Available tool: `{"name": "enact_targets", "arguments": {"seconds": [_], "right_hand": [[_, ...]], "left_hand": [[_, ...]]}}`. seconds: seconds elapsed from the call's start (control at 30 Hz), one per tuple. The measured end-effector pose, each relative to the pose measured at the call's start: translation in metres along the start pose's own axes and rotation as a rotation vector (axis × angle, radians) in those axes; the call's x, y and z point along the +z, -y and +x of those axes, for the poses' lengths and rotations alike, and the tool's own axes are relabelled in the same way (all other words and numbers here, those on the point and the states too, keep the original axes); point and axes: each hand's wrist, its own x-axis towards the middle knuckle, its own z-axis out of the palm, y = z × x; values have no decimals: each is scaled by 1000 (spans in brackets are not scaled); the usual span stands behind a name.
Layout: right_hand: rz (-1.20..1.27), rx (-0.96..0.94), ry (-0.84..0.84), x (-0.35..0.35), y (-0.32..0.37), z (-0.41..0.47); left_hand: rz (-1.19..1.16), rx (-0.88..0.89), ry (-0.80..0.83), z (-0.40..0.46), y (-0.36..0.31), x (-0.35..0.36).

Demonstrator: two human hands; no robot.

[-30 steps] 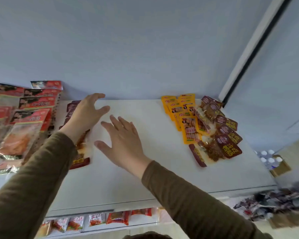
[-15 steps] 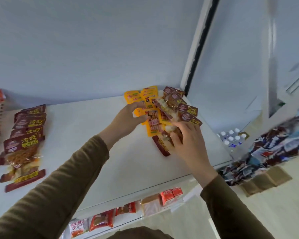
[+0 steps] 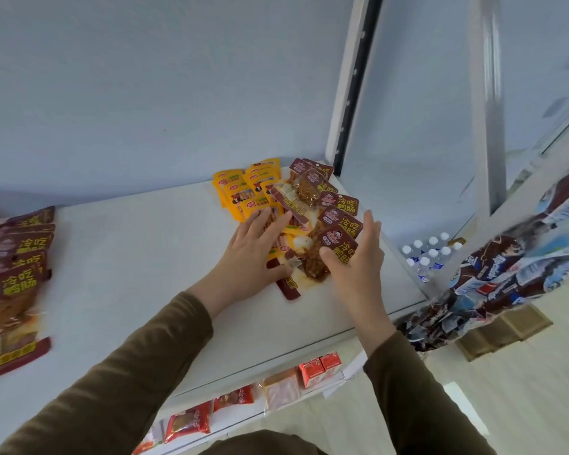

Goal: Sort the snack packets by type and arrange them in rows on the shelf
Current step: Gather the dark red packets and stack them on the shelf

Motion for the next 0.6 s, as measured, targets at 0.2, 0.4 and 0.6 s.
{"name": "enact_targets", "arguments": {"seconds": [0.2,0.4,0.6], "right_hand": [[604,280,-42,-5,2,22],[519,229,-52,1,-8,27],[448,243,-126,2,-11,39]], "left_hand": [[247,214,43,4,-10,18],[140,214,-8,11,-19,18],[-161,-15,-412,63,-14,-22]]}}
